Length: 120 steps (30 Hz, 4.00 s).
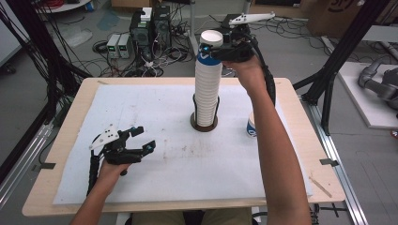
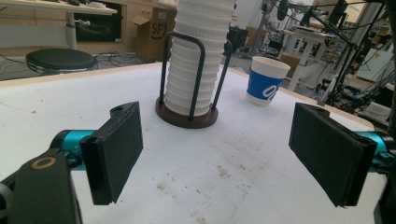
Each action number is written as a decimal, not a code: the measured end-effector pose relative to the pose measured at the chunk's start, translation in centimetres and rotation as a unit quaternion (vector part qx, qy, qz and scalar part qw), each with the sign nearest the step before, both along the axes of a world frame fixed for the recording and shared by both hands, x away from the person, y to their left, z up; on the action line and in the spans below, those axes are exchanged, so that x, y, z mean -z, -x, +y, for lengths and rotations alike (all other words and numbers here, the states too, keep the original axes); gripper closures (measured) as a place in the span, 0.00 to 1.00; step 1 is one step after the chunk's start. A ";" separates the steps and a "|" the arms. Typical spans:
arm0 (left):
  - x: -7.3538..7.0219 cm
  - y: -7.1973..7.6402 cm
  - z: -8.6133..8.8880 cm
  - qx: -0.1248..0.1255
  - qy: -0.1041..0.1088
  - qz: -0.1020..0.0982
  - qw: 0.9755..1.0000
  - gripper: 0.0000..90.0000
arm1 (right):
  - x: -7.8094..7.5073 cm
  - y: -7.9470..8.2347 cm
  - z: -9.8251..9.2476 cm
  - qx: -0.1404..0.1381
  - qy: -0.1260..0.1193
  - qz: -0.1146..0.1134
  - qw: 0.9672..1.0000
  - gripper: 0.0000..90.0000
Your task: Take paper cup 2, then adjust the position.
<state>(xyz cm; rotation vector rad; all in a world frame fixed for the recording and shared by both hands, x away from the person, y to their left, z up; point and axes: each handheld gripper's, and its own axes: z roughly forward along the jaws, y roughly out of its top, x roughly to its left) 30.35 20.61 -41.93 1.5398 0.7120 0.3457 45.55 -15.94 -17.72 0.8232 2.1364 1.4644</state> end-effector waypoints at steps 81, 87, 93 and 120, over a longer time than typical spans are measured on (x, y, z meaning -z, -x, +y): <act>-0.1 0.6 -1.2 0.031 0.007 -0.018 0.999 0.18 | 11.8 12.6 -9.6 -0.033 -0.039 -0.045 0.998 0.33; 0.0 0.6 -1.1 0.028 -0.006 -0.020 0.999 0.18 | 13.7 12.9 -9.3 -0.043 -0.044 -0.031 0.998 0.33; 0.1 0.6 -1.3 0.030 -0.007 -0.017 0.999 0.18 | 15.1 13.3 -9.0 -0.058 -0.052 -0.019 0.997 0.33; -0.3 0.9 -2.8 0.064 -0.012 -0.035 0.997 0.18 | 16.9 14.2 -7.4 -0.086 -0.062 -0.001 0.994 0.33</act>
